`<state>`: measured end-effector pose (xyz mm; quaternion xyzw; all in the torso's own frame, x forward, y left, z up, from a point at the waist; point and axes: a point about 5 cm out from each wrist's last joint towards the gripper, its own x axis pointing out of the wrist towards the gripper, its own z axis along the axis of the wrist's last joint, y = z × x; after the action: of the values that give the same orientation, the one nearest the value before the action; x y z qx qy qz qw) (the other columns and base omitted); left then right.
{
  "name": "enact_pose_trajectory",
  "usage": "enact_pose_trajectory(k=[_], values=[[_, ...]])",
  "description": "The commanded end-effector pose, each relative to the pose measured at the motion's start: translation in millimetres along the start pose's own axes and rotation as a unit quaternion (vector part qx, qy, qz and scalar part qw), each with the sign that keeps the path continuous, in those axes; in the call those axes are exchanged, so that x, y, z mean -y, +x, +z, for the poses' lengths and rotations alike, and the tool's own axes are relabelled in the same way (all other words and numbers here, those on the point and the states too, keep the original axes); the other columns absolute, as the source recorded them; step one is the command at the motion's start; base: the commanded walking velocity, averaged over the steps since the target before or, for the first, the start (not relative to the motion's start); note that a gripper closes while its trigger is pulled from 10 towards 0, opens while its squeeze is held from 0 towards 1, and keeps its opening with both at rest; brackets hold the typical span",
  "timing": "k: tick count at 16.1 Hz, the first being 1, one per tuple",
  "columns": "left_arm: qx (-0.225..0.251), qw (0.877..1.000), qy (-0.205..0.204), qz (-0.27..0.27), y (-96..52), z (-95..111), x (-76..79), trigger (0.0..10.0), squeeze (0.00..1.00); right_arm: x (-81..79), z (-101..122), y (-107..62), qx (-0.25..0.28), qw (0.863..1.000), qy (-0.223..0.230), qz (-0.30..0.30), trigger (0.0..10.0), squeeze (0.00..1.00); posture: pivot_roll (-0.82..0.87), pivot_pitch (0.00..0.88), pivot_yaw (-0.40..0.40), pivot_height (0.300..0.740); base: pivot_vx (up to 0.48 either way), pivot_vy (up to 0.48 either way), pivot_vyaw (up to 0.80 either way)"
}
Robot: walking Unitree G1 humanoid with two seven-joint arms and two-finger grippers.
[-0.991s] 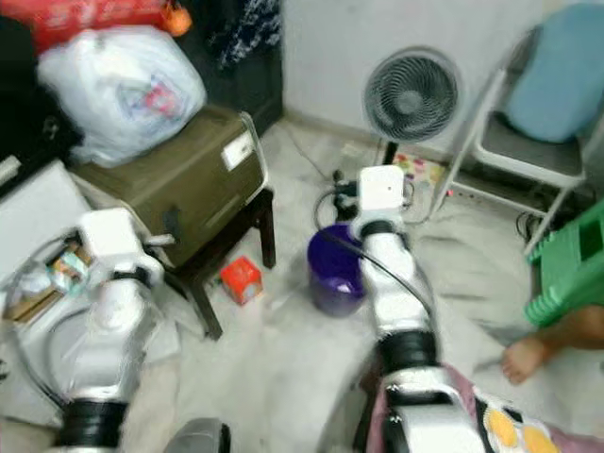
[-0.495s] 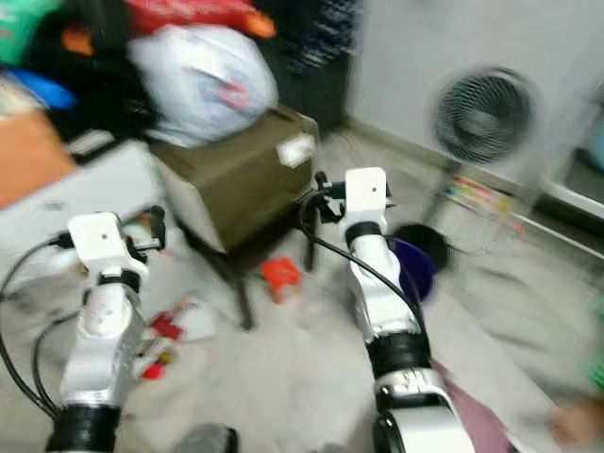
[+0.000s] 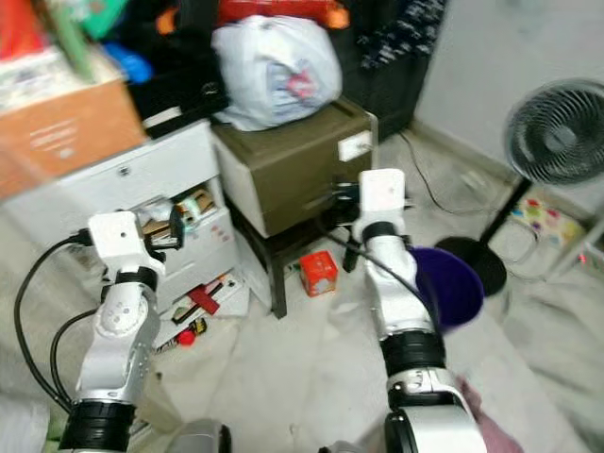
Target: Clean up the room
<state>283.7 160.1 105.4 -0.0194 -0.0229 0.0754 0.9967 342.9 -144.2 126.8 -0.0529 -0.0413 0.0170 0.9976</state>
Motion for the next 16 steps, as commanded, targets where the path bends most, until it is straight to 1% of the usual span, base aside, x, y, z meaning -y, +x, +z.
enact_pose_trajectory(k=[1,2,6,7,9,11,12,13,14,15,16], values=[[0.003,1.000,0.009,0.011,1.1,2.0,-6.0,10.0,0.00,-8.2,6.5,2.4,0.012,1.000,0.008,0.010,10.0,0.00,-0.01,0.000,-0.031,0.740,0.000,0.000,0.80],[0.001,1.000,0.009,0.007,1.0,1.6,-5.3,10.0,0.00,-7.6,6.6,2.7,0.012,1.000,0.010,0.008,10.0,0.00,-0.01,0.000,-0.031,0.740,0.000,0.000,0.41],[0.002,1.000,0.007,-0.007,0.1,1.6,-2.7,10.0,0.00,-5.3,6.7,3.3,0.015,1.000,-0.001,0.002,10.0,0.00,-0.01,0.000,-0.031,0.740,0.000,0.000,0.00],[0.004,1.000,0.010,-0.010,0.1,2.0,-2.5,10.0,0.00,-5.3,6.8,3.2,0.016,1.000,-0.002,0.003,10.0,0.00,-0.01,0.000,-0.031,0.740,0.000,0.000,0.80],[0.009,0.999,0.021,-0.040,-2.0,3.5,1.8,10.0,0.00,-4.6,6.4,1.7,0.017,1.000,-0.002,0.002,10.0,0.00,-0.01,0.000,-0.032,0.740,0.000,0.000,0.80],[-0.009,0.996,0.049,-0.079,-7.9,-3.8,3.4,10.0,0.00,1.1,-0.3,-2.9,0.007,1.000,-0.013,-0.004,10.0,0.00,-0.01,0.000,-0.033,0.740,0.000,0.000,0.00],[-0.038,0.990,0.076,-0.117,-16.8,-16.0,-0.5,10.0,0.00,11.1,-12.9,-9.7,-0.011,0.999,-0.030,-0.014,10.0,0.00,-0.01,0.000,-0.032,0.740,0.000,0.000,0.00],[-0.060,0.982,0.084,-0.157,-23.9,-23.0,-2.2,10.0,0.00,20.7,-25.0,-15.8,-0.029,0.998,-0.050,-0.024,10.0,0.00,-0.01,0.000,-0.032,0.740,0.000,0.000,0.00],[-0.067,0.978,0.087,-0.177,-26.6,-24.6,-1.9,10.0,0.00,24.9,-30.4,-18.6,-0.036,0.997,-0.063,-0.027,10.0,0.00,-0.01,0.000,-0.032,0.740,0.000,0.000,0.00],[-0.071,0.969,0.100,-0.216,-30.8,-25.8,1.6,10.0,0.00,31.7,-40.0,-22.9,-0.053,0.995,-0.074,-0.037,10.0,0.00,0.00,0.000,-0.031,0.740,0.000,0.000,0.00],[-0.079,0.956,0.114,-0.260,-37.2,-28.0,5.8,10.0,0.00,38.8,-53.2,-28.8,-0.077,0.992,-0.096,-0.041,10.0,0.00,0.00,0.000,-0.028,0.740,0.000,0.000,0.00]])
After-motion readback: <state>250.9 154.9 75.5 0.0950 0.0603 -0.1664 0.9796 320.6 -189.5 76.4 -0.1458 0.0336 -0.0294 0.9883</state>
